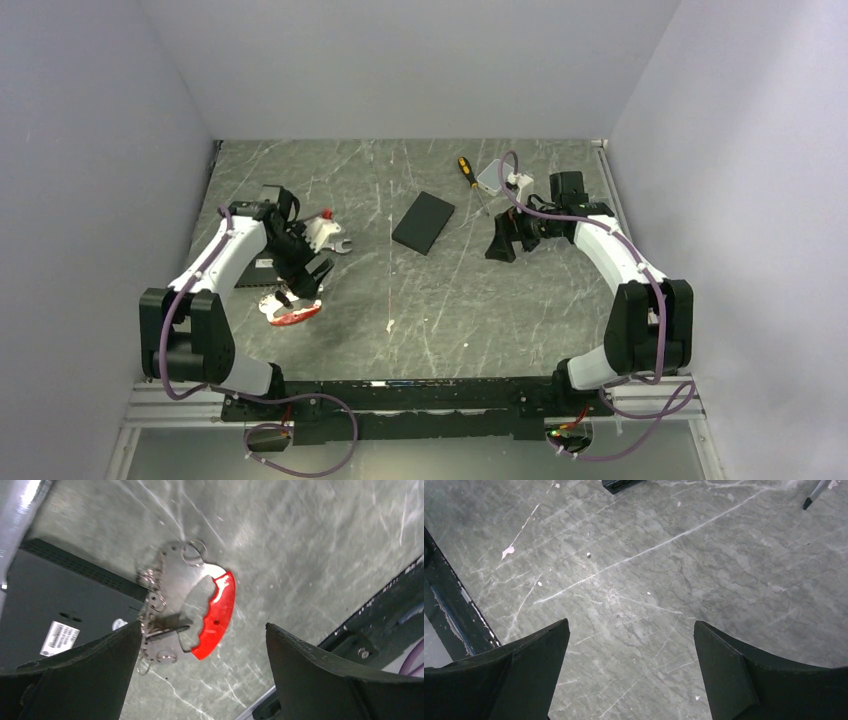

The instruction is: Remove the keys from the keyring

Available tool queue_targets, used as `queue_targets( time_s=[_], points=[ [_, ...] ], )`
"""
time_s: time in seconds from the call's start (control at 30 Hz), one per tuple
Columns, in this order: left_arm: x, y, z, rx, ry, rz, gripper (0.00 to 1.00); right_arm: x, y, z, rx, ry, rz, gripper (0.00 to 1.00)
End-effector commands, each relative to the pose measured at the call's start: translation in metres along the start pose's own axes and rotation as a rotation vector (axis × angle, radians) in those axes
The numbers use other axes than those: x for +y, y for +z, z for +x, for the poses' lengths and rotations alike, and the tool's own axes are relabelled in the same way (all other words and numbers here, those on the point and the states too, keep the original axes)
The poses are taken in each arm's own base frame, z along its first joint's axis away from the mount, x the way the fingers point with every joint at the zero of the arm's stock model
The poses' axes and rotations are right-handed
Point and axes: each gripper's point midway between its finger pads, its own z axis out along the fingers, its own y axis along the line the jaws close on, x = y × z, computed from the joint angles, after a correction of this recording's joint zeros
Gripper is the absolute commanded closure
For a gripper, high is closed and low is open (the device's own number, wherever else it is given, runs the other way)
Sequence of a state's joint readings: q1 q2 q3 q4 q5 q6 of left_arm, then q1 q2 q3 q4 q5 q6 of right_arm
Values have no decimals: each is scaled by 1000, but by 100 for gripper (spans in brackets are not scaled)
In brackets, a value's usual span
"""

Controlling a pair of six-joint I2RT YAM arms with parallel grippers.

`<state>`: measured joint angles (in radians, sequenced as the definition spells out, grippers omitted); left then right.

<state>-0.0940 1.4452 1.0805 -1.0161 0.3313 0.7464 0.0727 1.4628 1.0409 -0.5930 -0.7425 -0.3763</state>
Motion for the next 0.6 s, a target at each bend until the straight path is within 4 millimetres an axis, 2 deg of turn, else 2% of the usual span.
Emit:
queue_targets(
  time_s=[0.0, 0.17, 0.33, 0.57],
  points=[
    [-8, -2, 16, 40, 152, 29, 1, 4, 2, -10, -12, -38, -32, 0],
    [5, 1, 4, 34, 266, 7, 1, 5, 4, -8, 0, -34, -41, 0],
    [17, 14, -7, 28, 427, -3, 1, 4, 5, -7, 6, -40, -36, 0],
    [27, 28, -18, 11, 564, 11, 6, 4, 4, -6, 8, -38, -36, 0]
  ],
)
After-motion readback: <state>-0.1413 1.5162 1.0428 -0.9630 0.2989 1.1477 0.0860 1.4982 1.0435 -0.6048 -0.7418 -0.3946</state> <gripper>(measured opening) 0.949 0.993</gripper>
